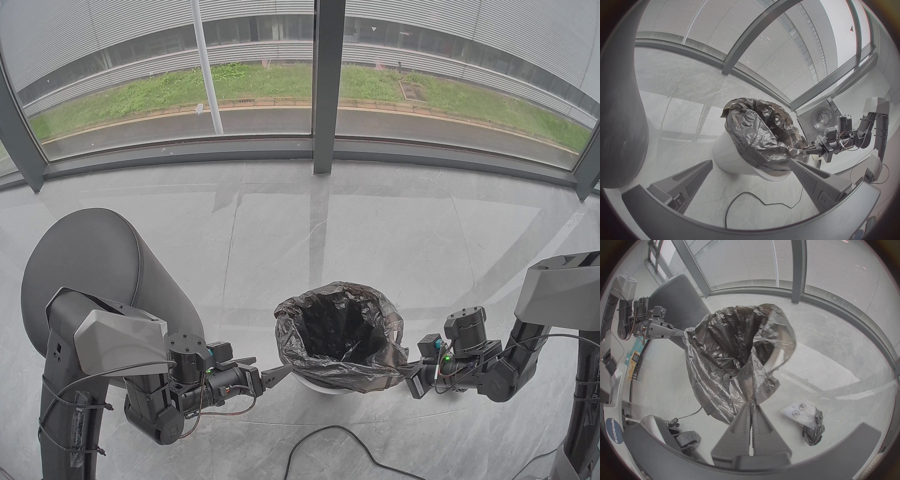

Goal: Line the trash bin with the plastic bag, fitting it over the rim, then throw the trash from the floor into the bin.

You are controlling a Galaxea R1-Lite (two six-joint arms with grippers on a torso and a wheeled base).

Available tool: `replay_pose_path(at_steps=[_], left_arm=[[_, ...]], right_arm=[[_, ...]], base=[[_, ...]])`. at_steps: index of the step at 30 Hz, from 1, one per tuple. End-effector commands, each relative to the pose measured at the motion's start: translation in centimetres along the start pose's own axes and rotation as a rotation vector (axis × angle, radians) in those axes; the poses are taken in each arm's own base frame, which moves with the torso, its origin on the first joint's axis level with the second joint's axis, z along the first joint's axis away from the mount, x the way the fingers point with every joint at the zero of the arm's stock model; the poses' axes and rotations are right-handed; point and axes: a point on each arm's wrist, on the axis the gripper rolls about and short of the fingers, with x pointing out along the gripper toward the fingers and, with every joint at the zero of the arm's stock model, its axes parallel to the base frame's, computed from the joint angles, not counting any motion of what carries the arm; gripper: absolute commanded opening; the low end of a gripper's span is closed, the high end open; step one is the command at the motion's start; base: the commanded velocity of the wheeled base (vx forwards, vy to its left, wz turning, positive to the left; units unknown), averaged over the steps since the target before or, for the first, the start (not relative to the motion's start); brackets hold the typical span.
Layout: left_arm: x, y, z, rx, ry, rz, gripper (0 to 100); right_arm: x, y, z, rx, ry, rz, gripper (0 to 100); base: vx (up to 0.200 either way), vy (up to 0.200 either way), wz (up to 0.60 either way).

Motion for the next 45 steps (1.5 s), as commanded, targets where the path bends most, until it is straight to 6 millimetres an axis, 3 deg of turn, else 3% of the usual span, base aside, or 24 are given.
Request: replay_pose_path(at_steps=[1, 4, 5, 11, 19, 23, 29, 37, 40, 45], left_arm=[[0.0, 0.1, -0.2, -0.001, 0.006, 0.001, 100], [0.1, 0.1, -0.2, -0.002, 0.006, 0.000, 100], [0.1, 0.1, -0.2, -0.002, 0.006, 0.000, 100], [0.3, 0.2, -0.1, 0.001, -0.002, -0.002, 100], [0.6, 0.3, -0.2, 0.002, 0.000, -0.004, 100], [0.8, 0.5, -0.8, -0.001, 0.014, 0.001, 100], [0.9, 1.1, -1.7, 0.012, 0.032, 0.038, 100], [0.8, 1.4, -2.3, 0.006, 0.052, 0.052, 100], [0.9, 1.5, -2.5, 0.006, 0.057, 0.054, 100], [1.0, 1.6, -2.6, 0.003, 0.058, 0.056, 100]], right_arm=[[1.0, 1.6, -0.3, -0.030, 0.021, 0.053, 0], [1.1, 2.7, -0.4, -0.050, 0.030, 0.079, 0], [1.1, 3.0, -0.4, -0.057, 0.032, 0.087, 100], [0.6, 3.4, -0.6, -0.060, 0.041, 0.084, 100], [-2.2, 1.4, -1.1, -0.013, 0.043, 0.025, 100], [-2.7, -0.2, 0.0, 0.009, -0.014, -0.027, 100], [-0.1, -3.4, 3.8, 0.018, -0.151, -0.139, 100], [5.1, -5.3, 7.5, 0.004, -0.281, -0.221, 100], [7.0, -5.8, 7.5, 0.034, -0.313, -0.262, 100], [8.1, -5.8, 6.8, 0.054, -0.318, -0.264, 100]], base=[[0.000, 0.000, 0.00], [0.000, 0.000, 0.00], [0.000, 0.000, 0.00], [0.000, 0.000, 0.00], [0.000, 0.000, 0.00], [0.000, 0.000, 0.00], [0.000, 0.000, 0.00], [0.000, 0.000, 0.00], [0.000, 0.000, 0.00], [0.000, 0.000, 0.00]])
